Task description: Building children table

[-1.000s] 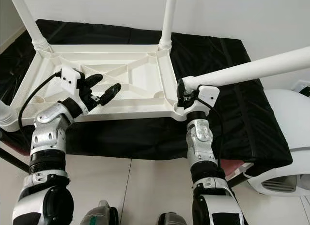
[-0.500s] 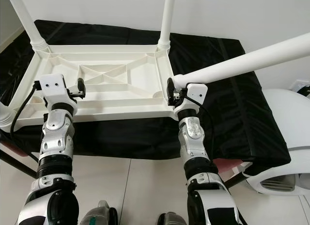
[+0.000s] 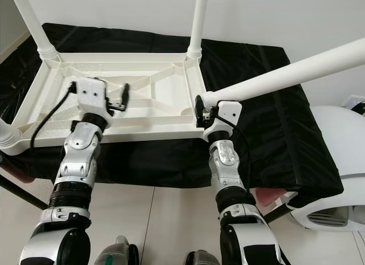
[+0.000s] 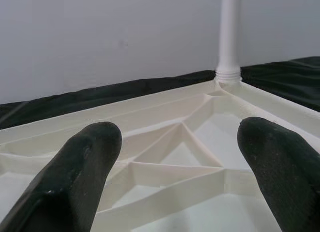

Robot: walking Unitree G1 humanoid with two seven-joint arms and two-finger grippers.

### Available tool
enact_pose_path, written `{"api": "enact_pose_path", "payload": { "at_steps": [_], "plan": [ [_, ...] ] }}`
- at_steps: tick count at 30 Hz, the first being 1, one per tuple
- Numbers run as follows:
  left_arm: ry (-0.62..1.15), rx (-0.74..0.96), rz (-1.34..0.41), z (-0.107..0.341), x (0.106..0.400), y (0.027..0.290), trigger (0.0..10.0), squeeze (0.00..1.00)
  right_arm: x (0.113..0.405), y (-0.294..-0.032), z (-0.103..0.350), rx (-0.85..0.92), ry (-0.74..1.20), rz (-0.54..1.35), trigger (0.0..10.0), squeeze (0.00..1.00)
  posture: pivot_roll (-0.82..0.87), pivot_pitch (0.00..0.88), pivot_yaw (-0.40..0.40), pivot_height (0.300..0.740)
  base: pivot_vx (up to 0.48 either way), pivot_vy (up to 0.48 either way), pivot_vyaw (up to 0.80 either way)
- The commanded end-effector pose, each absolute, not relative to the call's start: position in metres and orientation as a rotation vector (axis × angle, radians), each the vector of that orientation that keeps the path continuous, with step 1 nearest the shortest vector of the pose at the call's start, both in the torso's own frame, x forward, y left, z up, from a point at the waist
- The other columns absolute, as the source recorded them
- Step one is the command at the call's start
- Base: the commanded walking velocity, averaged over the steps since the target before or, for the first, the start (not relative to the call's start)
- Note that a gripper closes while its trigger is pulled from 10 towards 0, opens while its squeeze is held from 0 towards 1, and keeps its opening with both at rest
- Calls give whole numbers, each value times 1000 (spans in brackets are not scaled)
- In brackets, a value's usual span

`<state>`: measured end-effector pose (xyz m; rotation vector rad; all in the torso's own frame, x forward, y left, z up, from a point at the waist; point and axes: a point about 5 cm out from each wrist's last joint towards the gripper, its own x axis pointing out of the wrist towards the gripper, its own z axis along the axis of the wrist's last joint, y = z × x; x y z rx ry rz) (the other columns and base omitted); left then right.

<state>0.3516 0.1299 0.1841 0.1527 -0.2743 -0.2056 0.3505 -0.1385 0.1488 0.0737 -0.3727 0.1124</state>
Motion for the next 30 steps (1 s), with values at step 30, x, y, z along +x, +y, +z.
{"api": "enact_pose_path", "payload": {
  "at_steps": [30],
  "plan": [
    [-256,-8,47,167,324,158,10000,0,313,-143,150,-2,-488,137,10000,0,21,0,-22,740,0,0,0]
  ]
}}
